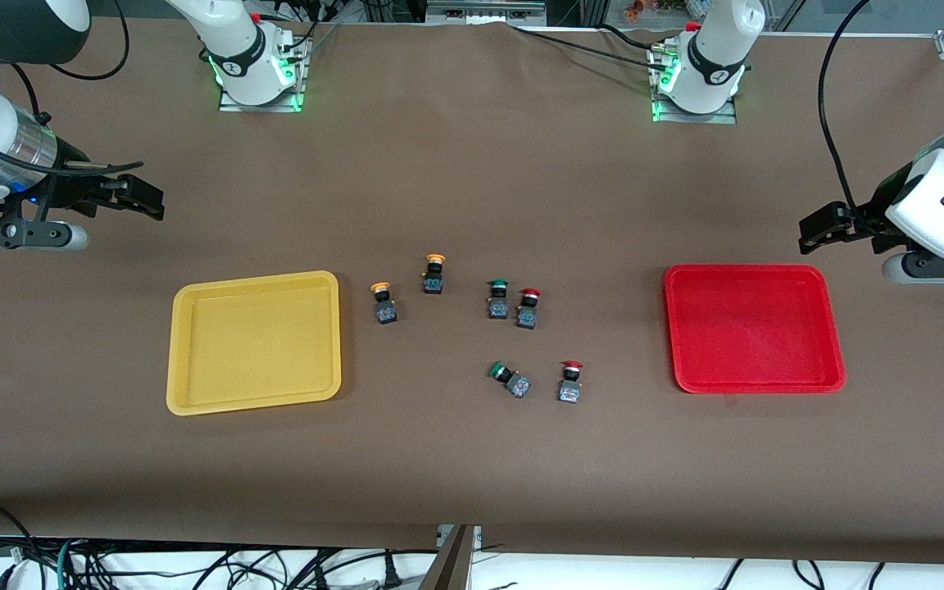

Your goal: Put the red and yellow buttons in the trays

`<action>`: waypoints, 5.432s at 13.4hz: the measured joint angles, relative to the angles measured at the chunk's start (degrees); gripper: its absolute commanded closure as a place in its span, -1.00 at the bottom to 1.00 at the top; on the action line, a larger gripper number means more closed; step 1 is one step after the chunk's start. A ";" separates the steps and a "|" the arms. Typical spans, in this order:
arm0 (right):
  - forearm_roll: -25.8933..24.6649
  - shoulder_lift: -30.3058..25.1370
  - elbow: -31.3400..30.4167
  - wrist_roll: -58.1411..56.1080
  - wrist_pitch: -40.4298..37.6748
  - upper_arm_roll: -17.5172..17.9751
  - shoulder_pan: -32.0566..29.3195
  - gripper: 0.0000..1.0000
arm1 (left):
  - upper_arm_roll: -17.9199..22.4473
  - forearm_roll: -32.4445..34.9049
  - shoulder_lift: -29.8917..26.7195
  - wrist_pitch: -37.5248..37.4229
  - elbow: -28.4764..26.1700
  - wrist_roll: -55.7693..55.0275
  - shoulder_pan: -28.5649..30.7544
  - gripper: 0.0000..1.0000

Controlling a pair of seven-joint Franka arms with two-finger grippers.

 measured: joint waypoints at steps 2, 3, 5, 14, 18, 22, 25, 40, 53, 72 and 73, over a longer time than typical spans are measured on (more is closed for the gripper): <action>0.00 0.00 0.00 0.00 0.00 0.00 0.00 -0.98 | 0.00 0.00 0.00 0.00 0.00 0.00 0.02 -1.00; 0.01 0.00 0.00 0.00 0.00 0.00 -0.01 -0.98 | 0.00 0.00 0.00 0.00 0.00 0.00 0.02 -1.00; 0.15 0.00 0.00 0.03 0.03 0.00 -0.01 -0.98 | 0.00 0.00 0.00 0.00 0.00 0.00 0.02 -1.00; 0.35 -0.12 1.92 0.29 -0.04 0.69 2.98 -0.98 | -1.51 -0.05 5.94 1.90 0.86 -5.32 -6.73 -1.00; 0.35 -0.06 2.10 0.29 -0.12 0.33 2.91 -0.98 | -1.70 -1.17 16.23 12.95 2.61 -12.43 -12.76 -1.00; 0.35 -0.04 2.14 0.29 -0.15 0.30 2.91 -0.98 | -1.76 -4.13 24.84 22.90 3.09 -12.76 -14.55 -1.00; 0.35 -0.02 2.14 0.29 -0.18 0.17 2.90 -0.98 | -1.82 -4.15 29.26 29.01 3.27 -12.76 -16.53 -1.00; 0.34 -0.02 2.15 0.29 -0.17 0.17 2.90 -0.99 | -0.60 -4.15 39.95 44.96 3.52 -12.82 -20.48 -1.00; 0.33 0.01 2.16 0.29 -0.19 -0.02 2.86 -0.98 | 2.15 -1.55 42.98 49.99 4.00 -14.33 -21.63 -0.27; 0.32 0.07 2.15 0.29 -0.24 -0.10 2.76 -0.99 | 4.41 -1.33 30.17 26.63 3.32 6.01 -12.47 1.00; 0.32 0.07 2.15 0.29 -0.24 -0.10 2.75 -0.98 | 4.48 -1.33 27.73 26.27 0.12 8.26 -11.09 1.00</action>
